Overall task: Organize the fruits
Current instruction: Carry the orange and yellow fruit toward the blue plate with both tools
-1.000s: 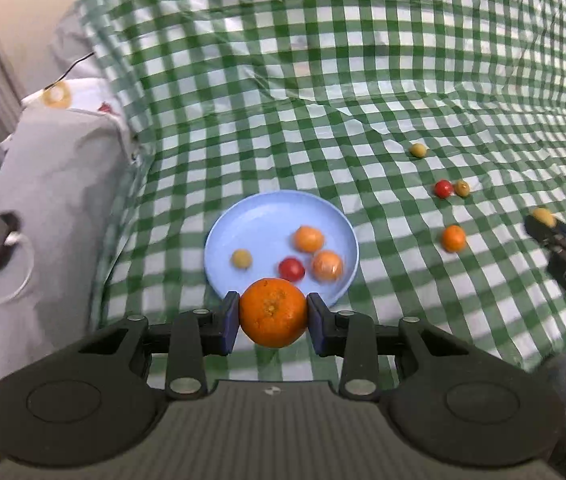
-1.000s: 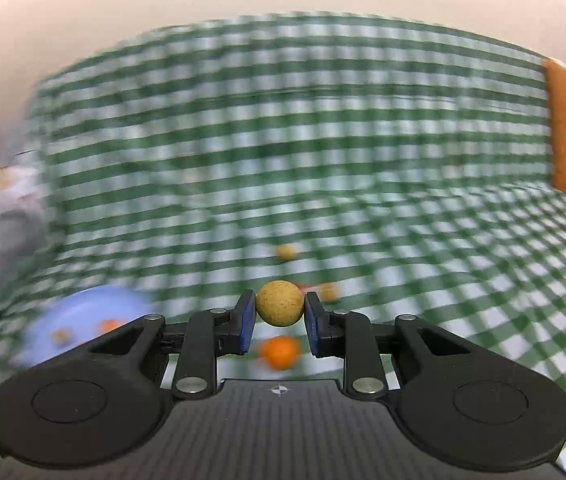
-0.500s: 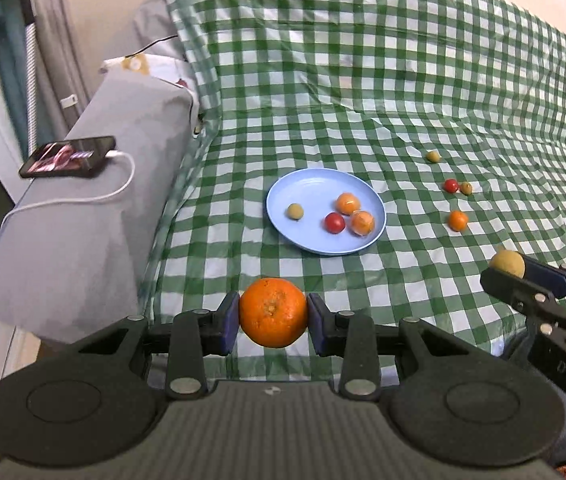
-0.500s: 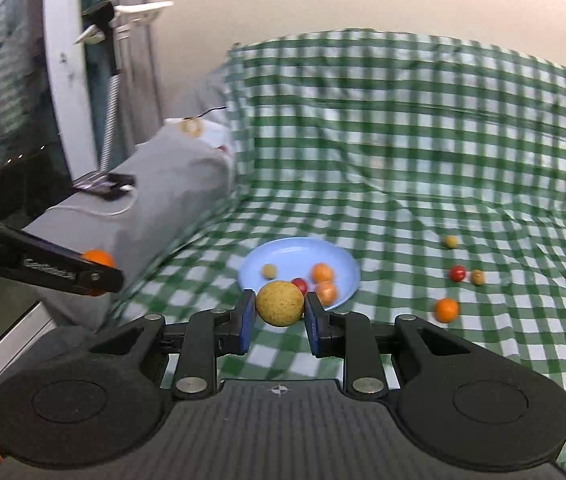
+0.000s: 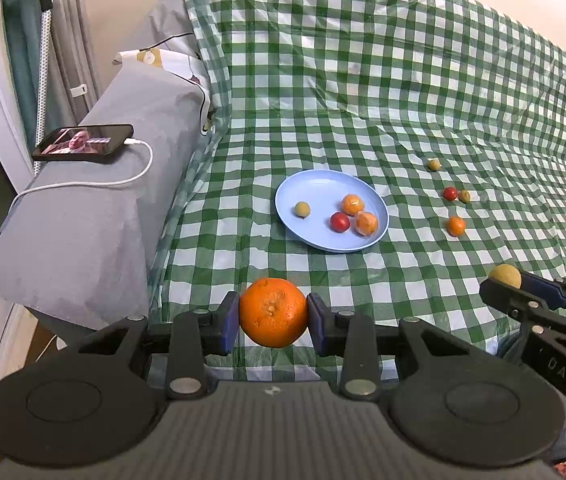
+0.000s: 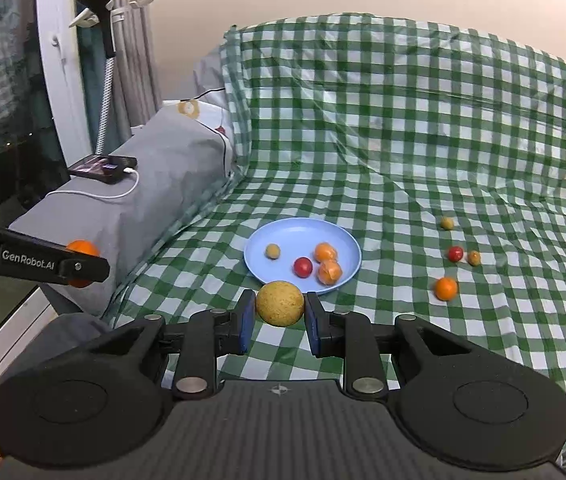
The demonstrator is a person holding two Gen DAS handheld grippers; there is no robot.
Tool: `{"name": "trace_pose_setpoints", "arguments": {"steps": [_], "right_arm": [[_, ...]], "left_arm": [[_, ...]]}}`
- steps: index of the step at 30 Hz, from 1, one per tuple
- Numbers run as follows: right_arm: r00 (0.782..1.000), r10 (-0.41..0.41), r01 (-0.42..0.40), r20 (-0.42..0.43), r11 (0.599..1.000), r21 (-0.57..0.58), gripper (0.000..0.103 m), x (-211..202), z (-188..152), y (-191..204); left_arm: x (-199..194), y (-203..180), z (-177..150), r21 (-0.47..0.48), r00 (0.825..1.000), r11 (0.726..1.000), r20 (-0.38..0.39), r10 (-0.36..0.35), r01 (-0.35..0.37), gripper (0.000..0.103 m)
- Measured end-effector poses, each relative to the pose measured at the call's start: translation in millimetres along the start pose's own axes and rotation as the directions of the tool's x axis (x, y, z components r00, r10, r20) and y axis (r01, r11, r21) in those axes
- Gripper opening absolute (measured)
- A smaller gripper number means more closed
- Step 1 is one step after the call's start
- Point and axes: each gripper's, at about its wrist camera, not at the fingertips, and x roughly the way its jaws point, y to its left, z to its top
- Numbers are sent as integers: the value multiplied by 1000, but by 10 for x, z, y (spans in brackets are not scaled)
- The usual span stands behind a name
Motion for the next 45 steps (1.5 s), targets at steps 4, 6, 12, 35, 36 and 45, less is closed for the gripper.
{"name": "trace_pose_setpoints", "arguments": {"steps": [4,6,12,35,36,45], "right_arm": [[1000,-9,9,-18,1000,13,27,27,-14,-26],[999,-6,7,-31,1000,23,27,55,-20,-39],[998,12,-8,-61,999,54,27,154,-7,-84],[993,31,-21,-110,996,82,27,800,291,-237],[993,30,-21,-112,997,79,27,854,307,-245],[989,24,-10,-143,995,99,27,1383,388,-390]], "left_arm": [[14,-18,7,3,1000,1000,-4,-3,3,39],[14,-18,7,4,1000,1000,-6,0,0,39],[93,-28,17,9,1000,1000,-20,16,-16,39],[764,-65,473,18,995,999,-98,34,-32,39],[823,-76,515,23,994,999,-101,35,-33,39],[1401,-178,857,34,990,998,-131,49,-45,39]]}}
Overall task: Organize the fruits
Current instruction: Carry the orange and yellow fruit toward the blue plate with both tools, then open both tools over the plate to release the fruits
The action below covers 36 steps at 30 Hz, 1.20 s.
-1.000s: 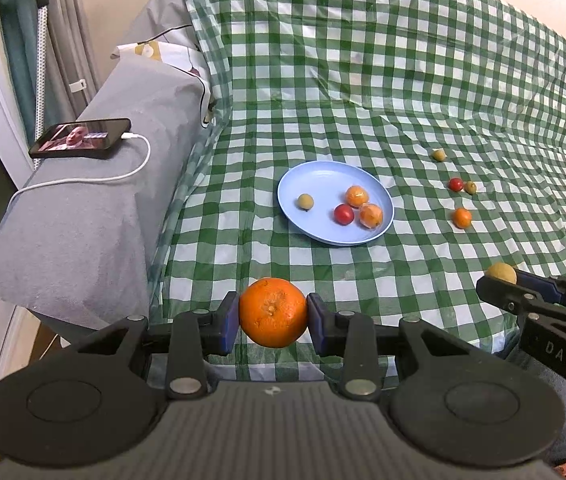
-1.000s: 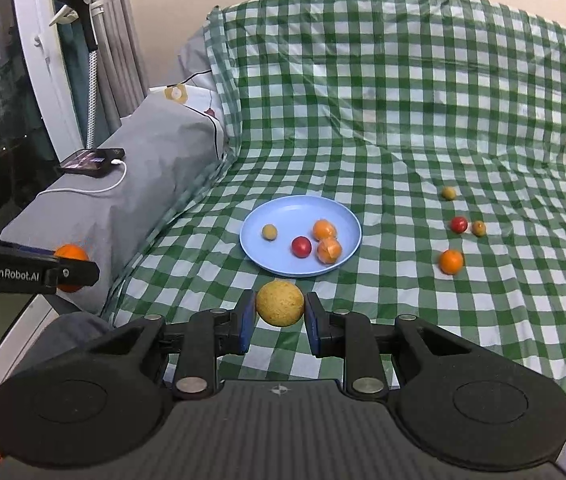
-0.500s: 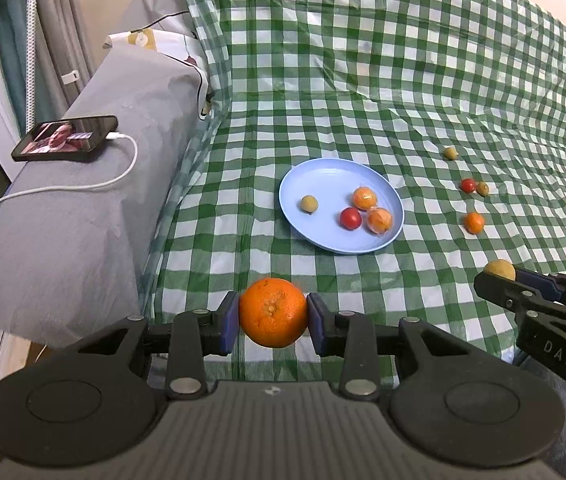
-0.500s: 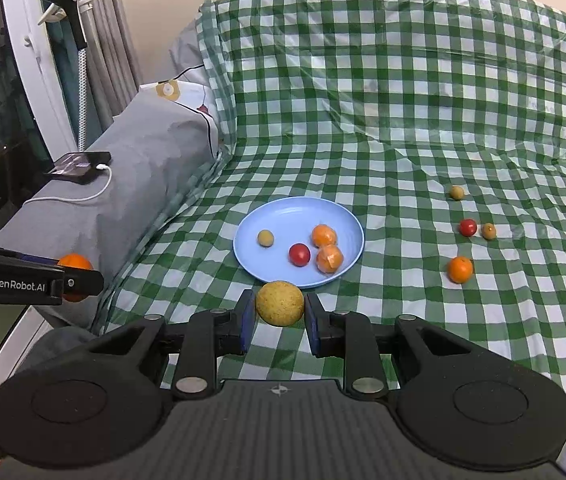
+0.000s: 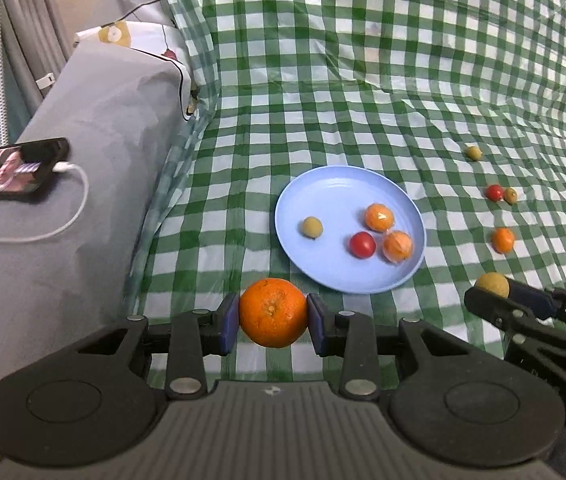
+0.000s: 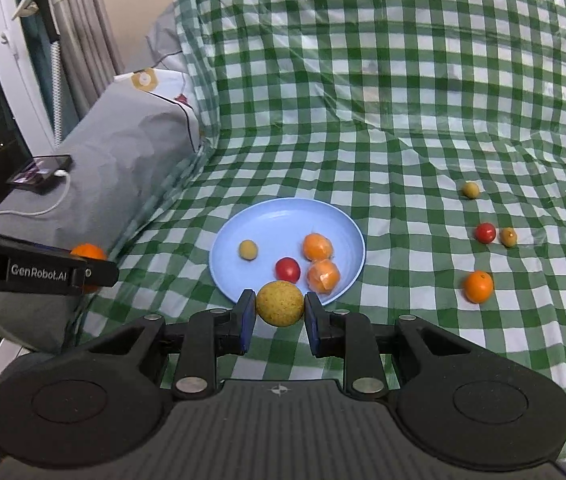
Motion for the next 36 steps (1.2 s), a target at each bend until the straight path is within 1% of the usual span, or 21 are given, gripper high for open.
{"name": "trace_pose_setpoints", "arguments": {"steps": [6,15,22,24,28,30,31,32,33,34,35,36], "right_arm": [[1000,5,-5,-25,1000,0,27,360,92,-96],[999,-3,2,-33,999,-40,27,907,262,-127],[998,-30,27,-63,998,-56,27,1291,279,-198],[997,-37,32,-72,997,-64,27,1372,272,-205],[997,-45,39,-66,995,-96,27,1489,292,-200],[997,-45,39,-55,993,-107,28,1538,322,-203],[998,-41,35,-56,993,-109,28,1561,337,-214],[997,-39,33,-61,994,-109,31,1578,355,-222],[997,-43,35,-66,994,-106,43,1575,368,-231],[997,-51,45,-64,994,-100,58,1545,372,-240],[996,-65,59,-55,994,-93,65,1488,364,-244],[996,-76,71,-52,994,-88,77,1426,348,-244]], "left_arm": [[401,-45,247,10,1000,1000,-24,7,-7,39],[1002,-78,551,25,998,999,-53,-20,21,39],[1459,-188,637,52,995,998,-93,-36,41,39],[1559,-222,650,65,995,997,-99,-30,37,39],[1665,-254,700,83,996,996,-86,-26,33,41],[1666,-256,729,93,997,995,-70,-30,36,59],[1644,-253,738,97,998,995,-59,-33,38,83],[1593,-240,735,92,999,995,-38,-33,36,99],[1526,-234,725,82,999,996,-14,-32,33,103],[1440,-222,700,74,999,997,12,-32,31,102],[1358,-211,665,82,999,996,22,-32,30,102],[1273,-212,622,93,999,995,26,-27,24,102]]}}
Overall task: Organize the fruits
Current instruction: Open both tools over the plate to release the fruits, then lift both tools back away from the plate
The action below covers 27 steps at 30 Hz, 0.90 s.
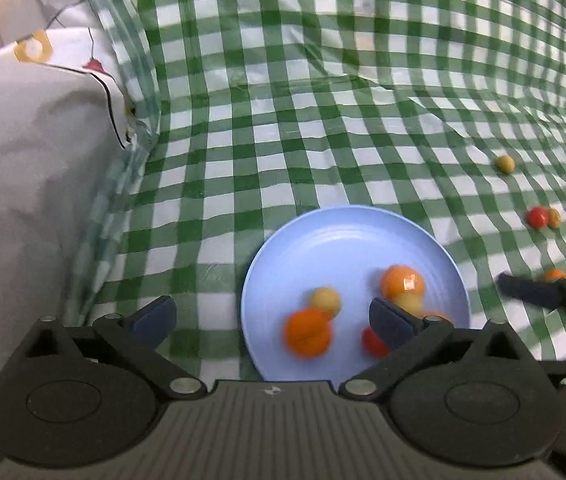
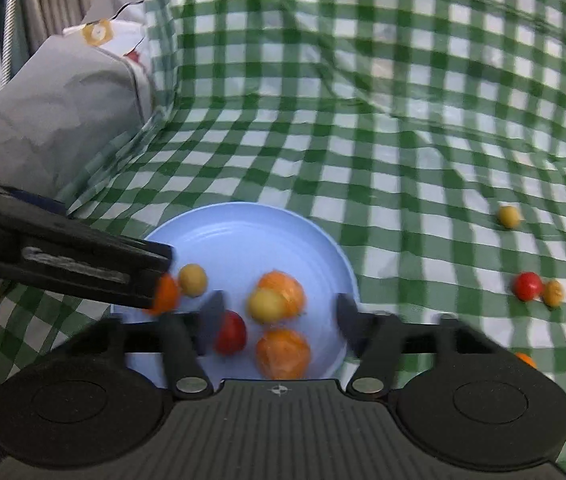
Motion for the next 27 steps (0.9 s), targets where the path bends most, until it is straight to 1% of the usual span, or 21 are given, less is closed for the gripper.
{"name": "trace_pose_setpoints", "arguments": {"steps": [1,2,4,7,10,13,15,20,21,24,27], "right_arm": [[1000,-8,8,-2,1000,5,84,-84,-32,3],[1000,-9,9,-5,1000,11,86,-184,-80,9],[1000,4,-4,-16,1000,25,95,-385,-180,21],[999,30,-29,-30,999,38,99,-743,-355,90],[999,48,-47,-25,998,32,100,-1065,-475,207],[998,63,-63,4,997,36,101,-1360,-506,331],[997,62,-63,41,998,29,102,-1539,-497,409],[993,24,-26,117,1000,16,102,-1951,-503,530],[991,18,-21,130,1000,19,102,-2025,-510,533],[989,7,-10,148,1000,22,102,-2263,-573,563],[985,5,-9,172,1000,21,102,-2454,-660,580]], "left_arm": [[-82,3,-59,7,1000,1000,7,10,-10,102],[-162,8,-122,7,1000,1000,9,22,-22,102],[-346,40,-293,-14,1000,1000,-17,26,-27,102],[-646,122,-563,-76,998,997,-54,12,-16,102],[-957,190,-796,-119,997,992,-71,30,-38,102],[-1279,254,-937,-124,997,990,-55,59,-65,102],[-1456,290,-978,-127,998,990,-38,58,-62,102],[-1886,385,-1031,-167,997,984,33,68,-61,102],[-1921,379,-1016,-177,997,982,43,68,-59,102],[-2109,374,-1061,-212,996,976,70,58,-42,102],[-2264,340,-1119,-202,995,978,73,68,-52,103]]}}
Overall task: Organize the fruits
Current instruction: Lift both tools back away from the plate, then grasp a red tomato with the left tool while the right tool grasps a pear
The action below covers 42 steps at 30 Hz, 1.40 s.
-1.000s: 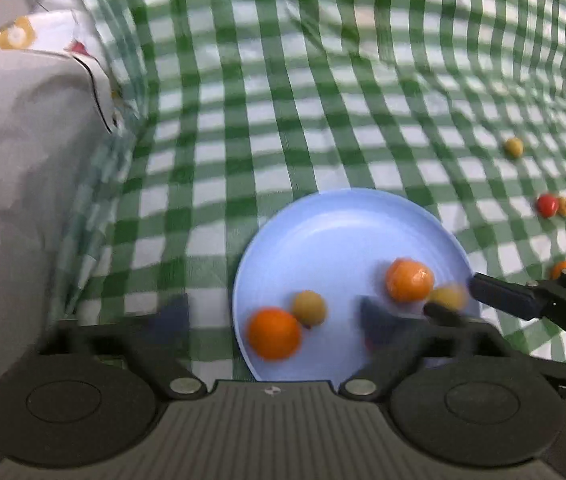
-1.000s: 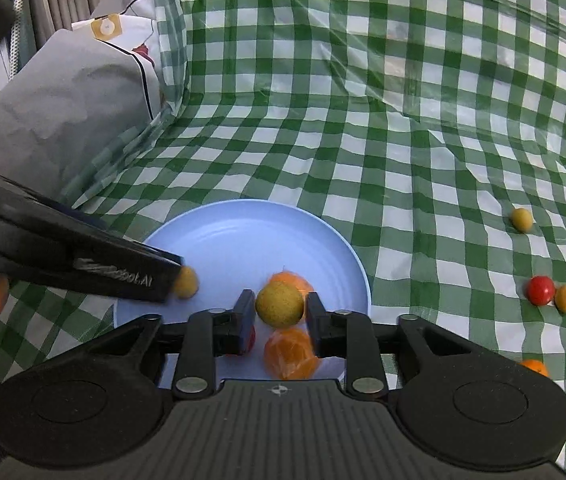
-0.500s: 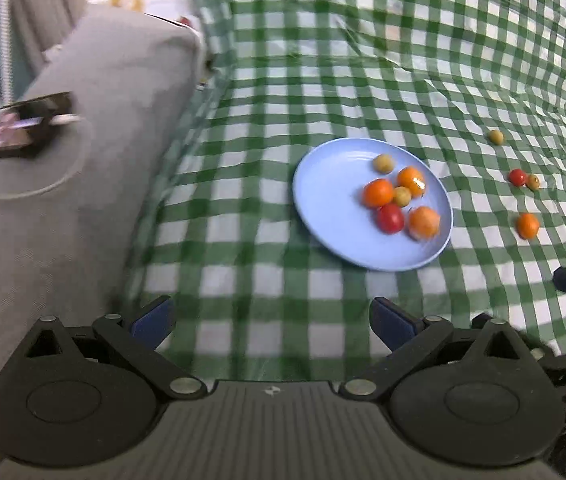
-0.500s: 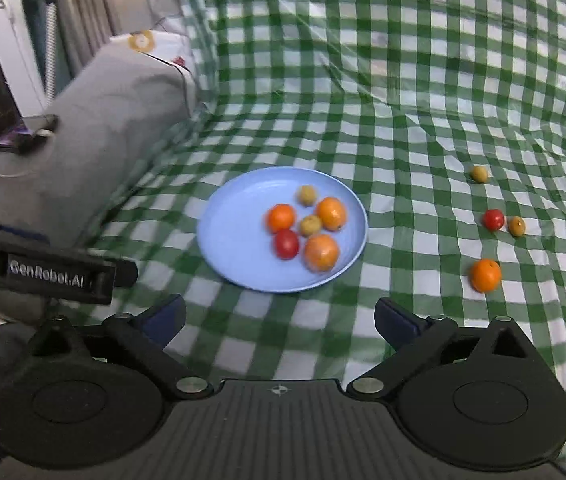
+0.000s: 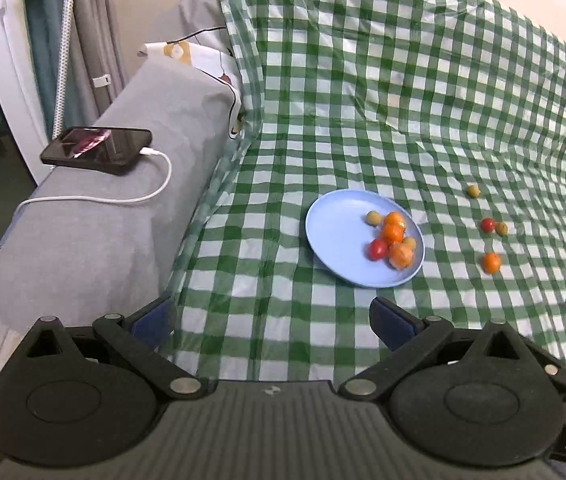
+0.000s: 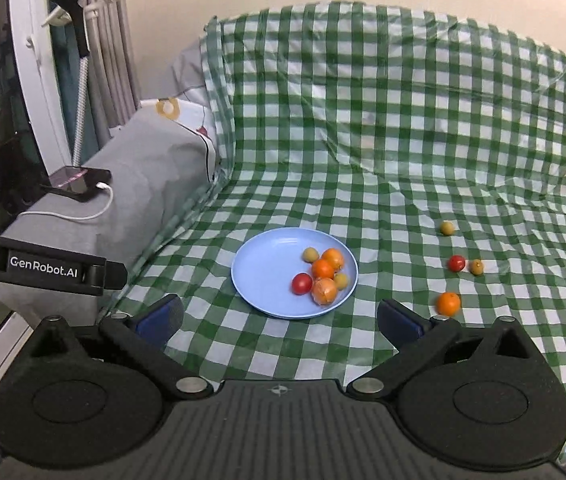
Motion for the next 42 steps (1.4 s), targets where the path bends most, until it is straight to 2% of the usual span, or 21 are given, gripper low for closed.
{"name": "trace_pose_setpoints", "arguments": {"steps": [3,7,10,18,23,30,33,36,40,42], "right_arm": [[1000,-7,7,6,1000,5,102,-112,-35,54],[998,6,-7,59,1000,15,102,-282,-61,122],[998,17,-17,56,1000,5,102,-342,-105,141],[997,21,-23,69,1000,21,102,-395,-161,101],[997,-7,3,73,998,57,102,-315,-171,-45],[994,-81,72,67,989,127,102,-101,-201,-489],[987,-145,133,67,979,158,102,50,-203,-788],[972,-227,212,61,959,185,102,242,-218,-1160],[937,-349,335,32,920,204,102,640,-247,-1735],[923,-385,376,7,904,206,102,910,-273,-1988]], "left_arm": [[-168,12,-59,3,1000,1000,20,4,-4,103],[-343,16,-133,15,999,1000,40,26,-27,103],[-406,9,-193,10,999,1000,46,28,-29,103],[-376,-91,-263,51,999,998,30,31,-32,103],[-296,-188,-208,77,999,997,23,28,-29,103],[-48,-480,-46,117,1000,993,-8,15,-14,103],[138,-683,83,141,1000,990,-25,3,1,103],[374,-941,243,164,999,986,-41,-16,22,103],[776,-1340,456,204,997,978,-71,-27,41,103],[994,-1540,550,221,996,974,-86,-32,50,103]]}}
